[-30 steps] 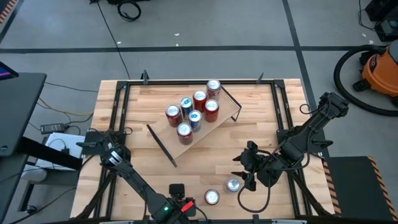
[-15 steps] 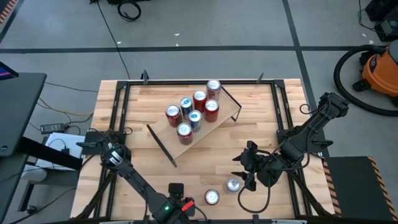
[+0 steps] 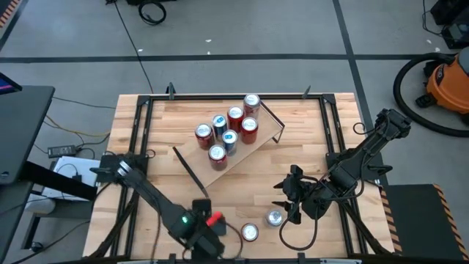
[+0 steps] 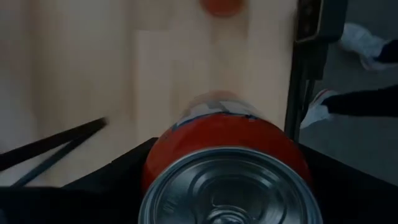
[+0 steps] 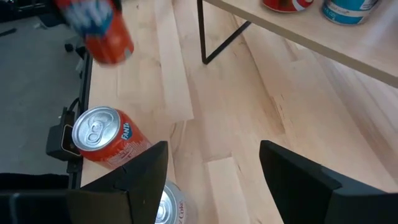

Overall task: Place canned beverage on shelf
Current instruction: Put the left red soda can on the shelf, then put the red soda can on the shelf aligned with the other red soda can

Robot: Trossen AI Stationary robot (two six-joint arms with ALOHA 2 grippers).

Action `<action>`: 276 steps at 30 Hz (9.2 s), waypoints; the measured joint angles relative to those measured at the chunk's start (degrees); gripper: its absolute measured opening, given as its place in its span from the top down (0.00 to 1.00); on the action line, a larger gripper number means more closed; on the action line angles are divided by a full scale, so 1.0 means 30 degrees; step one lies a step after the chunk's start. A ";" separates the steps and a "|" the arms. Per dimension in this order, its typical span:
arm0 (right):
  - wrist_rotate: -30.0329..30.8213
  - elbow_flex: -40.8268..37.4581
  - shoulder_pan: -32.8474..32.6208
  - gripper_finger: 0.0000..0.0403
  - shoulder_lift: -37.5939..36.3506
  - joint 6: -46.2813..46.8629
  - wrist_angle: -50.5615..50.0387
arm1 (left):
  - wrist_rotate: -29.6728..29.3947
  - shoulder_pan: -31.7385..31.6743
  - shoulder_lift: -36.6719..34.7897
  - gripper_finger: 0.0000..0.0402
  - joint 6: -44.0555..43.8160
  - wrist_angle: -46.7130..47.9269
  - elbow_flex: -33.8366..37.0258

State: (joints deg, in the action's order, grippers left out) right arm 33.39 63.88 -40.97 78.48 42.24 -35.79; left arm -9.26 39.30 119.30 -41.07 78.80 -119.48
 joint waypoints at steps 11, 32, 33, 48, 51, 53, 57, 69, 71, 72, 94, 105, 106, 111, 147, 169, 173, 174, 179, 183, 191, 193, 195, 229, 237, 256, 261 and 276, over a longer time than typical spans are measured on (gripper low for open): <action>0.0162 0.0000 0.0355 0.35 0.0000 -0.0124 0.0234 | -0.1217 -0.2715 -0.5465 0.24 -0.0385 0.3471 -0.0044; 0.1414 -0.0004 0.0348 0.35 0.0000 0.1332 0.1196 | 0.1154 -0.9319 -0.7734 0.24 0.7942 0.3738 -0.0036; 0.1547 0.0000 0.0348 0.35 0.0000 0.1371 0.1195 | 0.1686 -0.9412 -0.7734 0.24 0.7994 0.3738 -0.0036; 0.2040 -0.0007 0.0472 0.35 0.0000 0.1005 0.1183 | 0.1461 -0.9541 -1.1785 0.24 0.5920 0.3753 0.7241; 0.2037 -0.0004 0.0479 0.35 0.0000 0.0821 0.1178 | 0.1431 -0.9536 -1.2958 0.24 0.4679 0.3809 0.8311; 0.2018 0.0000 0.0481 0.35 0.0000 0.0740 0.1180 | 0.1394 -0.9533 -1.3321 0.24 0.4156 0.3724 0.8400; 0.1977 0.0000 0.0656 0.35 0.0000 0.0505 0.1168 | 0.0573 -0.9526 -1.4247 0.24 0.3794 0.3760 0.8236; 0.1851 -0.0003 0.0989 0.35 0.0000 0.0565 0.1213 | -0.0016 -1.1461 -1.3990 0.24 0.7353 0.3670 0.8269; 0.1852 -0.0002 0.0996 0.35 0.0000 0.0703 0.1202 | -0.0043 -1.2065 -1.3757 0.24 0.8336 0.3592 0.8255; 0.1866 -0.0001 0.0996 0.35 0.0000 0.0775 0.1203 | -0.0022 -1.2367 -1.3659 0.24 0.8854 0.3592 0.8255; 0.2062 0.0000 0.1434 0.35 -0.0007 0.1443 0.1267 | 0.1681 -1.3975 -1.3070 0.24 1.6974 0.1433 1.0181; 0.2047 -0.0002 0.1455 0.35 -0.0007 0.1047 0.1192 | 0.1842 -1.3974 -1.3075 0.23 1.7214 0.1217 1.0375; 0.2047 -0.0001 0.1455 0.35 -0.0007 0.1017 0.1195 | 0.1822 -1.3994 -1.2971 0.23 1.7214 0.1254 1.0375; 0.2047 0.0000 0.1455 0.35 -0.0007 0.0919 0.1202 | 0.1834 -1.4043 -1.2643 0.21 1.7090 0.1288 1.0353; 0.1732 -0.0007 0.1455 0.35 -0.0007 0.0909 0.1348 | 0.0823 -1.3428 -1.2375 0.03 1.2675 0.2283 0.4890; -0.4026 -0.0007 0.0837 0.35 0.0051 -0.1731 0.0583 | 0.1337 -0.3531 -0.6539 0.03 0.4216 -0.5526 0.4044; -0.3349 -0.0007 0.0785 0.35 0.0051 -0.1509 0.0140 | 0.1350 -0.3071 -0.4967 0.03 0.4336 -0.7540 0.4044; -0.3228 -0.0007 0.0785 0.35 0.0051 -0.1163 -0.0220 | 0.1355 -0.3074 -0.4580 0.03 0.4403 -0.8098 0.4044; -0.3201 -0.0007 0.0713 0.35 0.0051 0.2697 -0.3087 | 0.1312 -0.3209 -0.2706 0.03 0.5781 -1.1116 0.4044; -0.3250 -0.0007 0.0058 0.35 0.0051 0.4622 -0.5015 | 0.1333 -0.3297 -0.1327 0.03 0.6765 -1.3277 0.4048; -0.2423 -0.0007 -0.0970 0.35 0.0051 0.7158 -0.7247 | 0.0894 -0.3386 0.0527 0.03 0.8070 -1.6295 0.4051; -0.2265 -0.0007 -0.1103 0.35 0.0051 0.7520 -0.7242 | 0.0459 -0.3369 0.0856 0.03 0.8711 -1.6835 0.4051; -0.2058 -0.0007 -0.1202 0.35 0.0051 0.7837 -0.7223 | 0.0401 -0.3362 0.1147 0.03 0.9061 -1.7059 0.4051; -0.1441 -0.0007 -0.1364 0.35 0.0022 0.8378 -0.7125 | 0.1078 -0.3209 0.2716 0.24 0.4177 -1.5242 0.4046; -0.0692 -0.0005 -0.1364 0.35 0.0022 0.8371 -0.7140 | -0.0007 -0.3151 0.0314 0.24 0.2061 -1.1920 0.4065; 0.2076 -0.0002 -0.1304 0.35 0.0029 0.8375 -0.6364 | -0.8723 -0.3197 -0.7122 0.20 -0.2441 -0.1770 0.4041; 0.2348 -0.0004 -0.1269 0.35 0.0029 0.8375 -0.6357 | -0.9747 -0.3166 -0.8077 0.20 -0.2707 -0.1339 0.5426; 0.2535 -0.0005 -0.1262 0.35 0.0029 0.8575 -0.6204 | -0.8087 -0.4183 -1.1071 0.19 -0.3927 -0.4051 1.1243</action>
State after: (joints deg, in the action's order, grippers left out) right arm 40.99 63.86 -44.75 78.56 67.96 -54.40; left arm -33.52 26.75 86.08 -52.86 66.65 -85.75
